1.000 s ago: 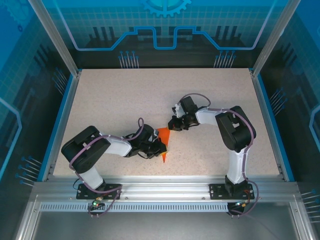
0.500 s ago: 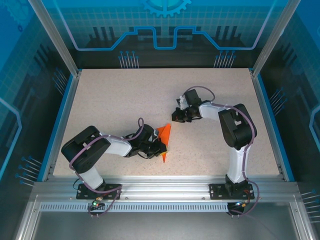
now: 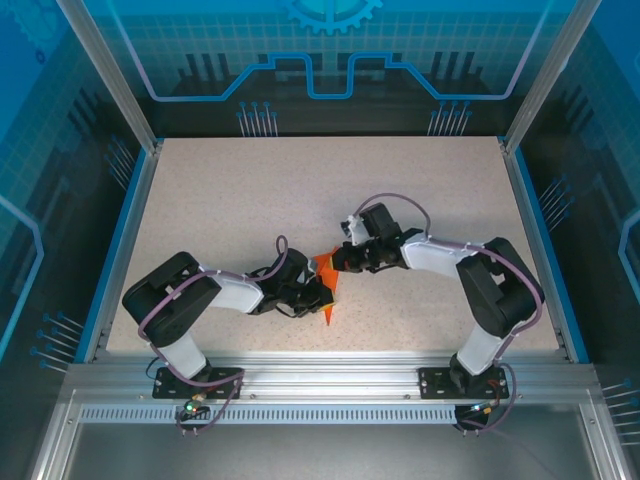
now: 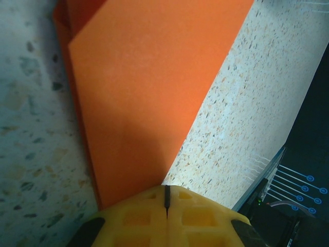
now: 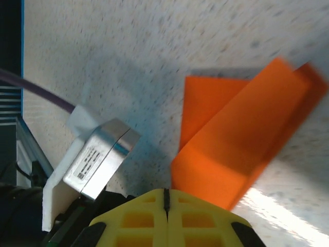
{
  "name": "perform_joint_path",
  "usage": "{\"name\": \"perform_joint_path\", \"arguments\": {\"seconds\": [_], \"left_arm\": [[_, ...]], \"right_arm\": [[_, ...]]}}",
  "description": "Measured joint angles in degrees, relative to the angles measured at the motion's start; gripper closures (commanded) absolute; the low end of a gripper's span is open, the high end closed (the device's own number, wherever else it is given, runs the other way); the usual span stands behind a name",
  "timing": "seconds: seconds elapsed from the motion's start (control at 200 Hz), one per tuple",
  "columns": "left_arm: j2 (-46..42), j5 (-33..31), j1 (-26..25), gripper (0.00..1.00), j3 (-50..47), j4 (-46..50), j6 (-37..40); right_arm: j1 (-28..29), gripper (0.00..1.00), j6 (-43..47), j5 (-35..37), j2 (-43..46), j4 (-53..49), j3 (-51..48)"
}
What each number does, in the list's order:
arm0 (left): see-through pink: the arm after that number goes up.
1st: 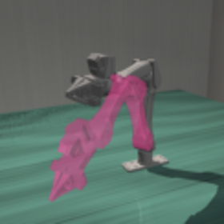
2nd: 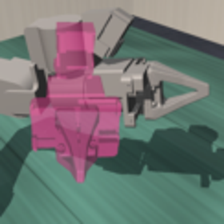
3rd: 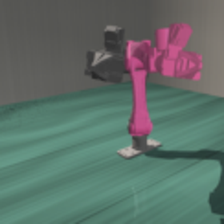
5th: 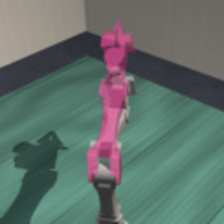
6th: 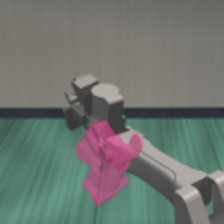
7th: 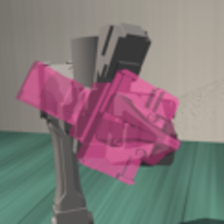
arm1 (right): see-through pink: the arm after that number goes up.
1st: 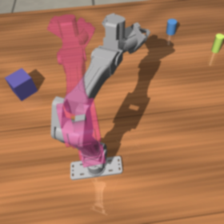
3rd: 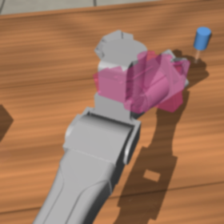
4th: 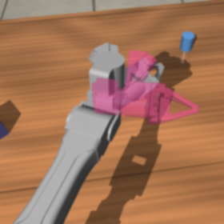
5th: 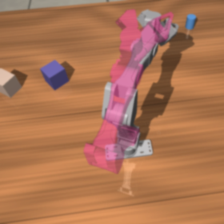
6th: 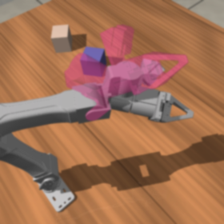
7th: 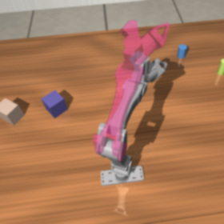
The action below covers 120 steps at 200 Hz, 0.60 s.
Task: Fold a paper plane with a square sheet of paper (fold left side to right side)
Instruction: Fold the wing for the fifth time at the center of the table.
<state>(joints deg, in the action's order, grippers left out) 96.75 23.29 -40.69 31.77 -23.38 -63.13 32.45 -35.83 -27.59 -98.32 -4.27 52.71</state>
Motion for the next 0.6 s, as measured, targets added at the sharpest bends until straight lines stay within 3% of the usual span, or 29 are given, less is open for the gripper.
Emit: {"name": "perform_joint_path", "arguments": {"seconds": [0.36,0.6], "left_arm": [[-2.1,-0.1,-0.4,1.00,0.0,2.9,0.3],[-7.4,0.1,-0.5,0.89,0.0,7.0,1.7]], "right_arm": [[1.3,0.99,-4.3,0.2,-8.5,0.5,0.7],[1.4,1.00,-4.5,0.3,-9.4,-1.9,2.4]]}}
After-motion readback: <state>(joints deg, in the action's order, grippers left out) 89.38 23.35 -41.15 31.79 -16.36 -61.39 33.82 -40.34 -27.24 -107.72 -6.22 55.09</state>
